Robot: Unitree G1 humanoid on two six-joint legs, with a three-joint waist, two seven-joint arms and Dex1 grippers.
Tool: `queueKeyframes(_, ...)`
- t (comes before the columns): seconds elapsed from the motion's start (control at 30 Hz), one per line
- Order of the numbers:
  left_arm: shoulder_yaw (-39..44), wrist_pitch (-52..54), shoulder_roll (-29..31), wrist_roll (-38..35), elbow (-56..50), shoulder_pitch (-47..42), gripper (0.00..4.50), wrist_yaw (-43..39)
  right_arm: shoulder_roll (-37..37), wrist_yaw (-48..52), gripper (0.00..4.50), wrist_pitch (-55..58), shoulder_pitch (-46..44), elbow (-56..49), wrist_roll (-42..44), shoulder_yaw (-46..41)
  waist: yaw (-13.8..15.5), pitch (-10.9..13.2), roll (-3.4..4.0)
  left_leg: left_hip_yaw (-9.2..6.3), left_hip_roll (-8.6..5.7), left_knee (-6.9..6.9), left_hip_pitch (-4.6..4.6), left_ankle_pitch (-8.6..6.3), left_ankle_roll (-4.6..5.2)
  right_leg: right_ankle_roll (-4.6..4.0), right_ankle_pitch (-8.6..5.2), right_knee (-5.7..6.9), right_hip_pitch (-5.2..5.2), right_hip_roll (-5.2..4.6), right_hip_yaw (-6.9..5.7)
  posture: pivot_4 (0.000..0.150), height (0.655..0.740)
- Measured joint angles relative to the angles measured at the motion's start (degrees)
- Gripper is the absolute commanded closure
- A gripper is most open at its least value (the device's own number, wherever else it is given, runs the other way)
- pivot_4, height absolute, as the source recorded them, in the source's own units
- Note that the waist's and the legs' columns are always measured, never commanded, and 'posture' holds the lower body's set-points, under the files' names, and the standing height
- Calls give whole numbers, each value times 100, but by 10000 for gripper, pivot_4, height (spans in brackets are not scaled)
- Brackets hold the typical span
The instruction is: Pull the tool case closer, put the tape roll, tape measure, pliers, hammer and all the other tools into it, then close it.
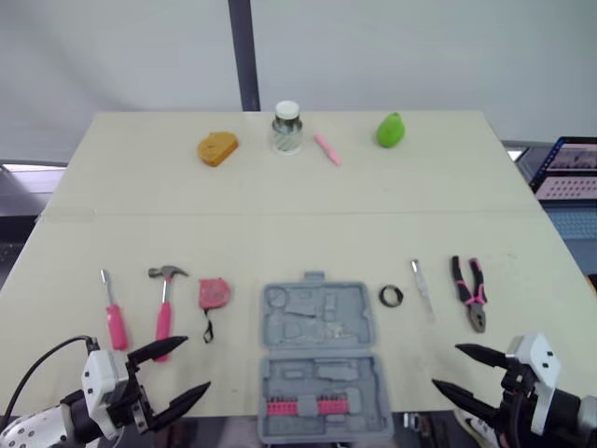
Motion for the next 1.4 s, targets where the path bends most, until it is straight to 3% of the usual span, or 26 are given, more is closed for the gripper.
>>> queueKeyframes(0.4, -161, -277, 90, -12, 93, 7, 189, -59, -38, 0, 0, -259, -88, 111, -67, 25, 4, -1, 1, -1, -1, 1, 1, 0, 0, 1, 1, -3, 4, -1, -1, 1500, 6950)
queueKeyframes(0.67, -574, 208, 667, -84, -853, -769, 189, 56, -1028, -22, 0, 267, -896, -387, -80, 25, 6, -1, 14, -15, -2, 4, 14, 7, -15, 3, 3, -19, 37, 0, -18, 1500, 6950)
queueKeyframes(0.83, -873, 407, 711, 165, -1022, -1013, 189, 406, -1448, -74, 0, 694, -1176, -623, -214, 134, 7, 0, 12, -24, -3, 6, 20, 7, -14, 6, 5, -30, 57, 2, -37, 1500, 6950)
queueKeyframes(1.1, -1004, 559, 747, 339, -1143, -945, 189, 696, -2356, -79, 0, 1612, -2010, -932, -416, 976, 2, 1, 10, -30, -3, 13, 26, 10, -12, 11, 7, -27, 65, -4, -47, 1500, 6950)
queueKeyframes(1.4, -1168, 772, 796, 405, -1145, -936, 189, 762, -2655, -212, 0, 2765, -4118, -670, -751, 2784, -8, 4, 14, -48, -5, 13, 13, 12, -18, 8, 6, -40, 64, -8, -68, 1500, 6950)
